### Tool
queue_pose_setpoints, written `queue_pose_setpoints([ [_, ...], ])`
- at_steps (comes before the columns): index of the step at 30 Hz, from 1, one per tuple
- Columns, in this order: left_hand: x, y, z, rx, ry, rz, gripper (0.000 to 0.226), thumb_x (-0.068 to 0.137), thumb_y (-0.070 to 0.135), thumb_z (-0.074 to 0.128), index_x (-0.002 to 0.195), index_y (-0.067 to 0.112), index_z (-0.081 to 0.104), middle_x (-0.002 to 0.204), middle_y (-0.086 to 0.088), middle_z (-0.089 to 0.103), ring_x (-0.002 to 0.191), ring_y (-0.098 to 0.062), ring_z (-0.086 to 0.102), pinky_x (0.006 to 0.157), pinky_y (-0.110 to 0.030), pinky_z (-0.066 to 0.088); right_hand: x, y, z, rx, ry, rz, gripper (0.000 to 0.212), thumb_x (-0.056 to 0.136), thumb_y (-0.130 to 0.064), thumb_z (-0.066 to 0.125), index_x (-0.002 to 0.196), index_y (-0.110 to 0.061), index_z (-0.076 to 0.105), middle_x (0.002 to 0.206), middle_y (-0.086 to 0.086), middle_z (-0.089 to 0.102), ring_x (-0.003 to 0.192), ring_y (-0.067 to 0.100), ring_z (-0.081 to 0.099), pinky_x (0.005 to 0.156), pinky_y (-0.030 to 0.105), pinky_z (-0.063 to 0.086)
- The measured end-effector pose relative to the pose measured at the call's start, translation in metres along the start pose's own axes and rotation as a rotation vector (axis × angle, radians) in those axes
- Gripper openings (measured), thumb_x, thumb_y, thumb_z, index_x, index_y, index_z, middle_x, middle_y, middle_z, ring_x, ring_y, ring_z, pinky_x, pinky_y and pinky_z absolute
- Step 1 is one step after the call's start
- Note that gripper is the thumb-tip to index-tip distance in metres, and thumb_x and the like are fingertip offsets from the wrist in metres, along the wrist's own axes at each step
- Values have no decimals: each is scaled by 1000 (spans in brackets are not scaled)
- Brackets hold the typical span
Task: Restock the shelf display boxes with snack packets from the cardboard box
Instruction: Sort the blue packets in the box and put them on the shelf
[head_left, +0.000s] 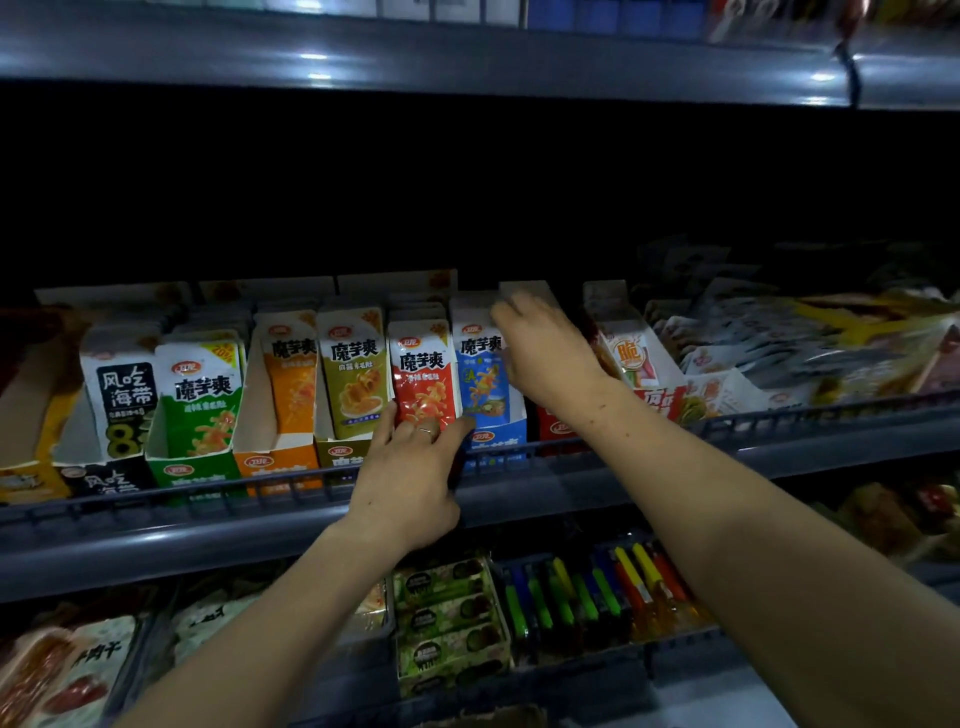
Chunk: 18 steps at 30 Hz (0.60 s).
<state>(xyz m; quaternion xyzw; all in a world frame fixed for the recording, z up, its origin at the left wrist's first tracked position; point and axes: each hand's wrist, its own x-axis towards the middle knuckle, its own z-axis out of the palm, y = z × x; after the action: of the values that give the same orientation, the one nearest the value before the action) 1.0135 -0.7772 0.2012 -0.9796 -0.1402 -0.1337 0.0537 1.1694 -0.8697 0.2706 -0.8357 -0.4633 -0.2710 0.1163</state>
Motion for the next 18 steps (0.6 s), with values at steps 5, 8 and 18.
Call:
queue_pose_setpoints([
  [5,-12,-3,-21,-189,124,54,68,77,21,62,141,24,41,128,-6,54,122,-27,43,112,-39,26,-49,-11,-11,348,-177,114,7,84,-11,66,90,-15,64,88,-1,65,84,18,62,78,38,55],
  [8,-43,-5,-21,-288,313,84,45,75,16,63,120,19,59,111,-2,62,106,-24,53,94,-37,44,-95,-30,-8,503,-278,140,13,80,-15,72,78,-22,61,75,-8,65,71,8,61,71,31,55],
  [18,-209,-3,86,-683,-226,-208,17,84,14,66,99,22,71,89,8,69,83,-5,63,74,-23,50,-262,-111,89,675,-810,235,13,83,-24,73,90,-19,63,81,-6,65,78,9,62,73,28,54],
])
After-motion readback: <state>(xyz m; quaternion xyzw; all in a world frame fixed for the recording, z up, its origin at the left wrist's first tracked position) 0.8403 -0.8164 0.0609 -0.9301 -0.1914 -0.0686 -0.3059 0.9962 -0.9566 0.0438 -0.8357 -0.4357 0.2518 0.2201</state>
